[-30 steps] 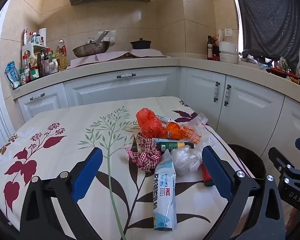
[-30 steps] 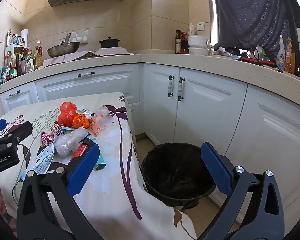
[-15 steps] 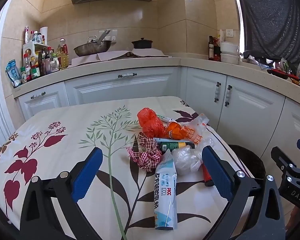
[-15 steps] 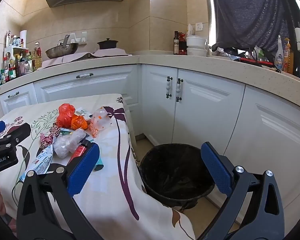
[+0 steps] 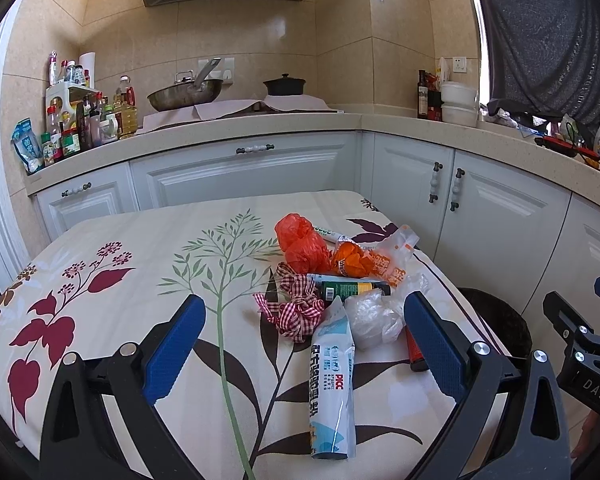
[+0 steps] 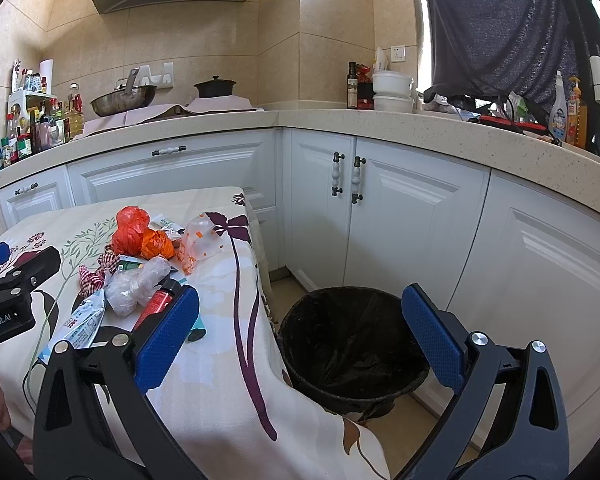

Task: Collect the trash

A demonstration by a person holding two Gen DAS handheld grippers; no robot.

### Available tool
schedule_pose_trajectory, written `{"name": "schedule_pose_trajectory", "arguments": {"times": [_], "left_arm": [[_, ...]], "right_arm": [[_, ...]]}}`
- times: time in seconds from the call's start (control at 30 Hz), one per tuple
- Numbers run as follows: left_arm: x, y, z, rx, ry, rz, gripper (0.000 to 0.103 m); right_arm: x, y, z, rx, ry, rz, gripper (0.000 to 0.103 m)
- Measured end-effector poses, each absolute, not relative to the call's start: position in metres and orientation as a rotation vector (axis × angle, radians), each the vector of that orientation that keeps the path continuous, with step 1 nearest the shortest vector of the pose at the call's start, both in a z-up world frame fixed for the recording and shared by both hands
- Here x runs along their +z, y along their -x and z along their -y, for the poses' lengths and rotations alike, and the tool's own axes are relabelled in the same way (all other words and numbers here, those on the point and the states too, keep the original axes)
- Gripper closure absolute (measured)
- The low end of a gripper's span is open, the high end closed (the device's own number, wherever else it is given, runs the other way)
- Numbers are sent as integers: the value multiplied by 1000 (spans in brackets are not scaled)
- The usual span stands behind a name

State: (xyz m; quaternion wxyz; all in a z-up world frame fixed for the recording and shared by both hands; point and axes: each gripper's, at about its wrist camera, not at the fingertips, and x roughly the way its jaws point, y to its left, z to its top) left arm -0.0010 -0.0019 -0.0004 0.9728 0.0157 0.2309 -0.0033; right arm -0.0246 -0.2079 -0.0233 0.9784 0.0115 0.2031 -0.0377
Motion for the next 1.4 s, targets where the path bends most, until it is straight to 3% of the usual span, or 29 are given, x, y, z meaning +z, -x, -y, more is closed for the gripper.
{"name": "schedule_pose_trajectory", "arguments": {"times": [1.4], "left_arm": [[-2,1,-1,-9,-31,-474,6]], "right_arm": [[-24,24,210,-76,-22,-412,4]]}}
